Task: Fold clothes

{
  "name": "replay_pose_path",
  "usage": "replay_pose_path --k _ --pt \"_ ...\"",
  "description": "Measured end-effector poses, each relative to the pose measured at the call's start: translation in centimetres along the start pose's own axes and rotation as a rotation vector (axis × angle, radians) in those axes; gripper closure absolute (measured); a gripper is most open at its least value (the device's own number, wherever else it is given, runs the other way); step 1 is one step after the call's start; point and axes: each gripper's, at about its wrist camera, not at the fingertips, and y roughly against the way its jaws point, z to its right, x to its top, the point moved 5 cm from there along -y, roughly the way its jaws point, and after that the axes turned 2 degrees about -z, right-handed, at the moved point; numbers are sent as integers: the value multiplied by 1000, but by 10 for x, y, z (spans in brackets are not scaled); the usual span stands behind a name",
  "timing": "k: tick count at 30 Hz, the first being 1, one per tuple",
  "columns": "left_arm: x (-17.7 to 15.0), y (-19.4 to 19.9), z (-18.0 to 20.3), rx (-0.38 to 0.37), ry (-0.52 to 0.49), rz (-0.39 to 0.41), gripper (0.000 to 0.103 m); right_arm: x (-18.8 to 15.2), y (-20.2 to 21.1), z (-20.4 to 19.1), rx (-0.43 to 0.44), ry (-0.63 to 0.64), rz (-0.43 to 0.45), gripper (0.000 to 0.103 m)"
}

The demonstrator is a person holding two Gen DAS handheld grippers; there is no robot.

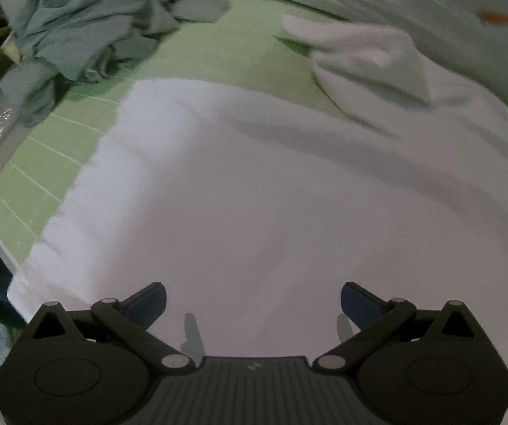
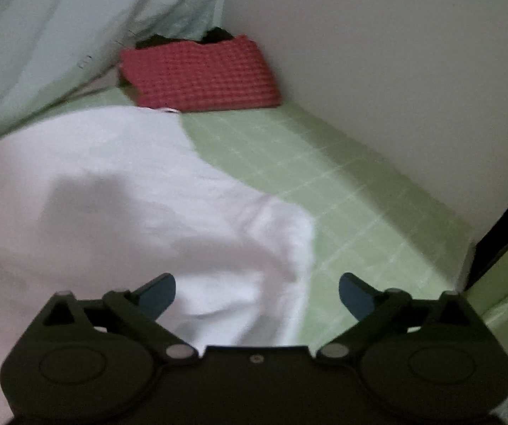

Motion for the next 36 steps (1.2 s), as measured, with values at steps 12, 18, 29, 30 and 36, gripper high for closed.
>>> replay_pose_path --k 12,18,29,30,36 --pt "131 -41 -1 -70 26 112 30 0 10 -101 54 -9 -23 3" --pt "201 -83 18 -179 91 110 46 17 13 -132 25 15 -35 3" --pt "242 -125 75 -226 -75 120 50 18 12 -152 -19 73 -89 3" --pt "242 -124 78 -232 -86 125 58 19 12 -153 -16 77 -90 3" --pt "232 -115 85 -244 -170 143 95 17 11 -163 15 106 -88 3"
